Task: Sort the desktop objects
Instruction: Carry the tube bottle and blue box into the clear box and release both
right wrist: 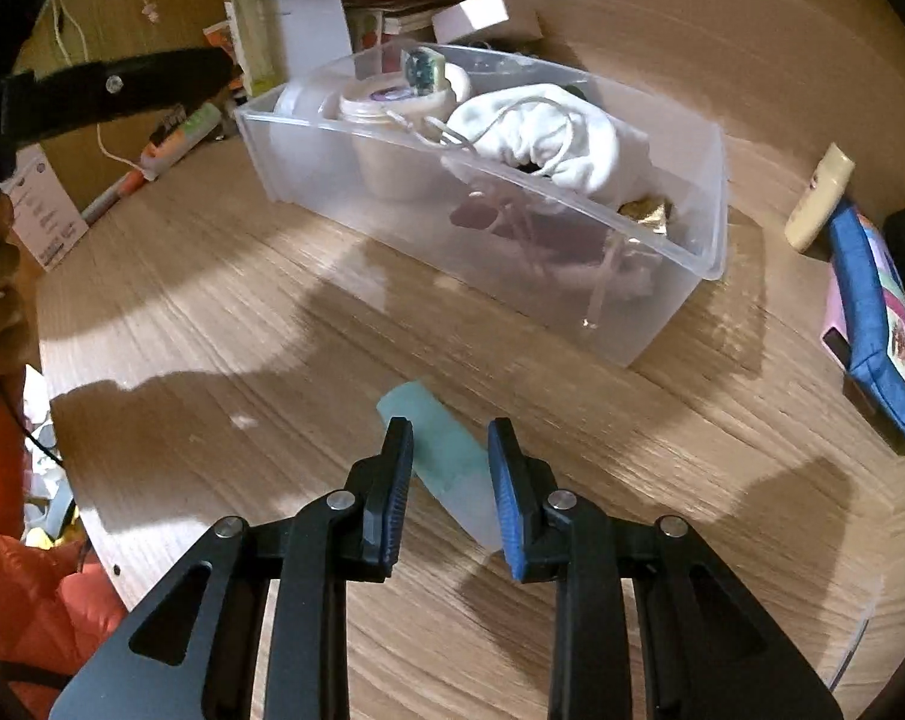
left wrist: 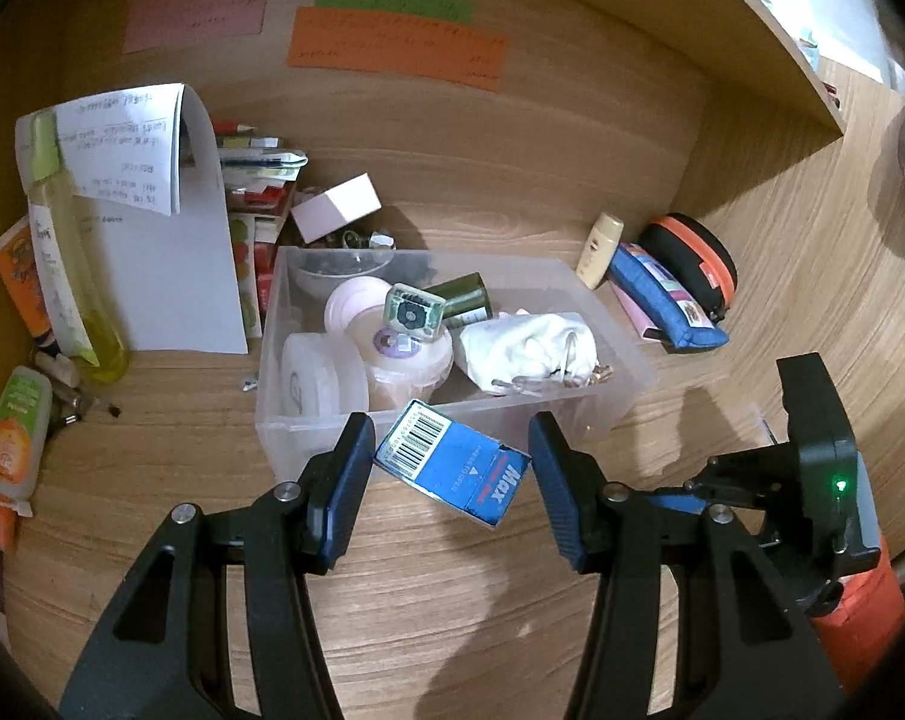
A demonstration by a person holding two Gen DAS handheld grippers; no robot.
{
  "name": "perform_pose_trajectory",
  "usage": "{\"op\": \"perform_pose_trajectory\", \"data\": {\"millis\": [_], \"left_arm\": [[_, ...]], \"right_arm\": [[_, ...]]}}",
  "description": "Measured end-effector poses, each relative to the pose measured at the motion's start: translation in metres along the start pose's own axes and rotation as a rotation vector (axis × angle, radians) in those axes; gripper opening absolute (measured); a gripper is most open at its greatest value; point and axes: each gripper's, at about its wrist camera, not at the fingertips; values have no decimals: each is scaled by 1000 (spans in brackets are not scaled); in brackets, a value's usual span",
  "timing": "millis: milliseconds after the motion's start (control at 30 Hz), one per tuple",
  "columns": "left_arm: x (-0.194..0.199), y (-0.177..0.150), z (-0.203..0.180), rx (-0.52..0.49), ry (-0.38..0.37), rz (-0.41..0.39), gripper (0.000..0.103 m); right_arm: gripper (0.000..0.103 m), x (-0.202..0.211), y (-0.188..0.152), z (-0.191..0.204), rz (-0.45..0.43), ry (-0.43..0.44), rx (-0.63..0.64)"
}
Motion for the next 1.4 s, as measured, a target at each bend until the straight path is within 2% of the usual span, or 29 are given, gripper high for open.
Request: {"op": "perform_pose_trajectory", "data": {"millis": [167, 500, 633, 800, 967, 1033, 1167, 1400], "left_arm": [[2, 0, -1, -11, -5, -5, 53], [7, 14, -4, -13, 5, -34, 53], [5, 23, -2, -15, 4, -23, 53], [1, 42, 3, -11, -52, -10, 53], [-14, 60, 6, 7, -96, 18, 53], [-23, 65, 6, 9, -92, 37, 53], [-44, 71, 0, -3, -92, 75, 53], [-69, 74, -14, -51, -51, 98, 53]], "right_arm": [[28, -9, 0, 6, 31, -46, 25], [23, -8, 4, 2, -10, -7, -27], [23, 25, 4, -7, -127, 24, -70], [23, 64, 11, -24, -256, 14, -112], [23, 87, 23, -45, -346, -16, -175], [23, 89, 34, -47, -365, -26, -198], [23, 85, 46, -61, -366, -5, -250], [23, 45, 67, -78, -292, 26, -301]]}}
Point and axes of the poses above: each gripper's, at about its wrist camera, not at the fingertips, and x roughly against the way its jaws point, z to its left, y to its top, and after that the axes turned 13 degrees about z, right-handed
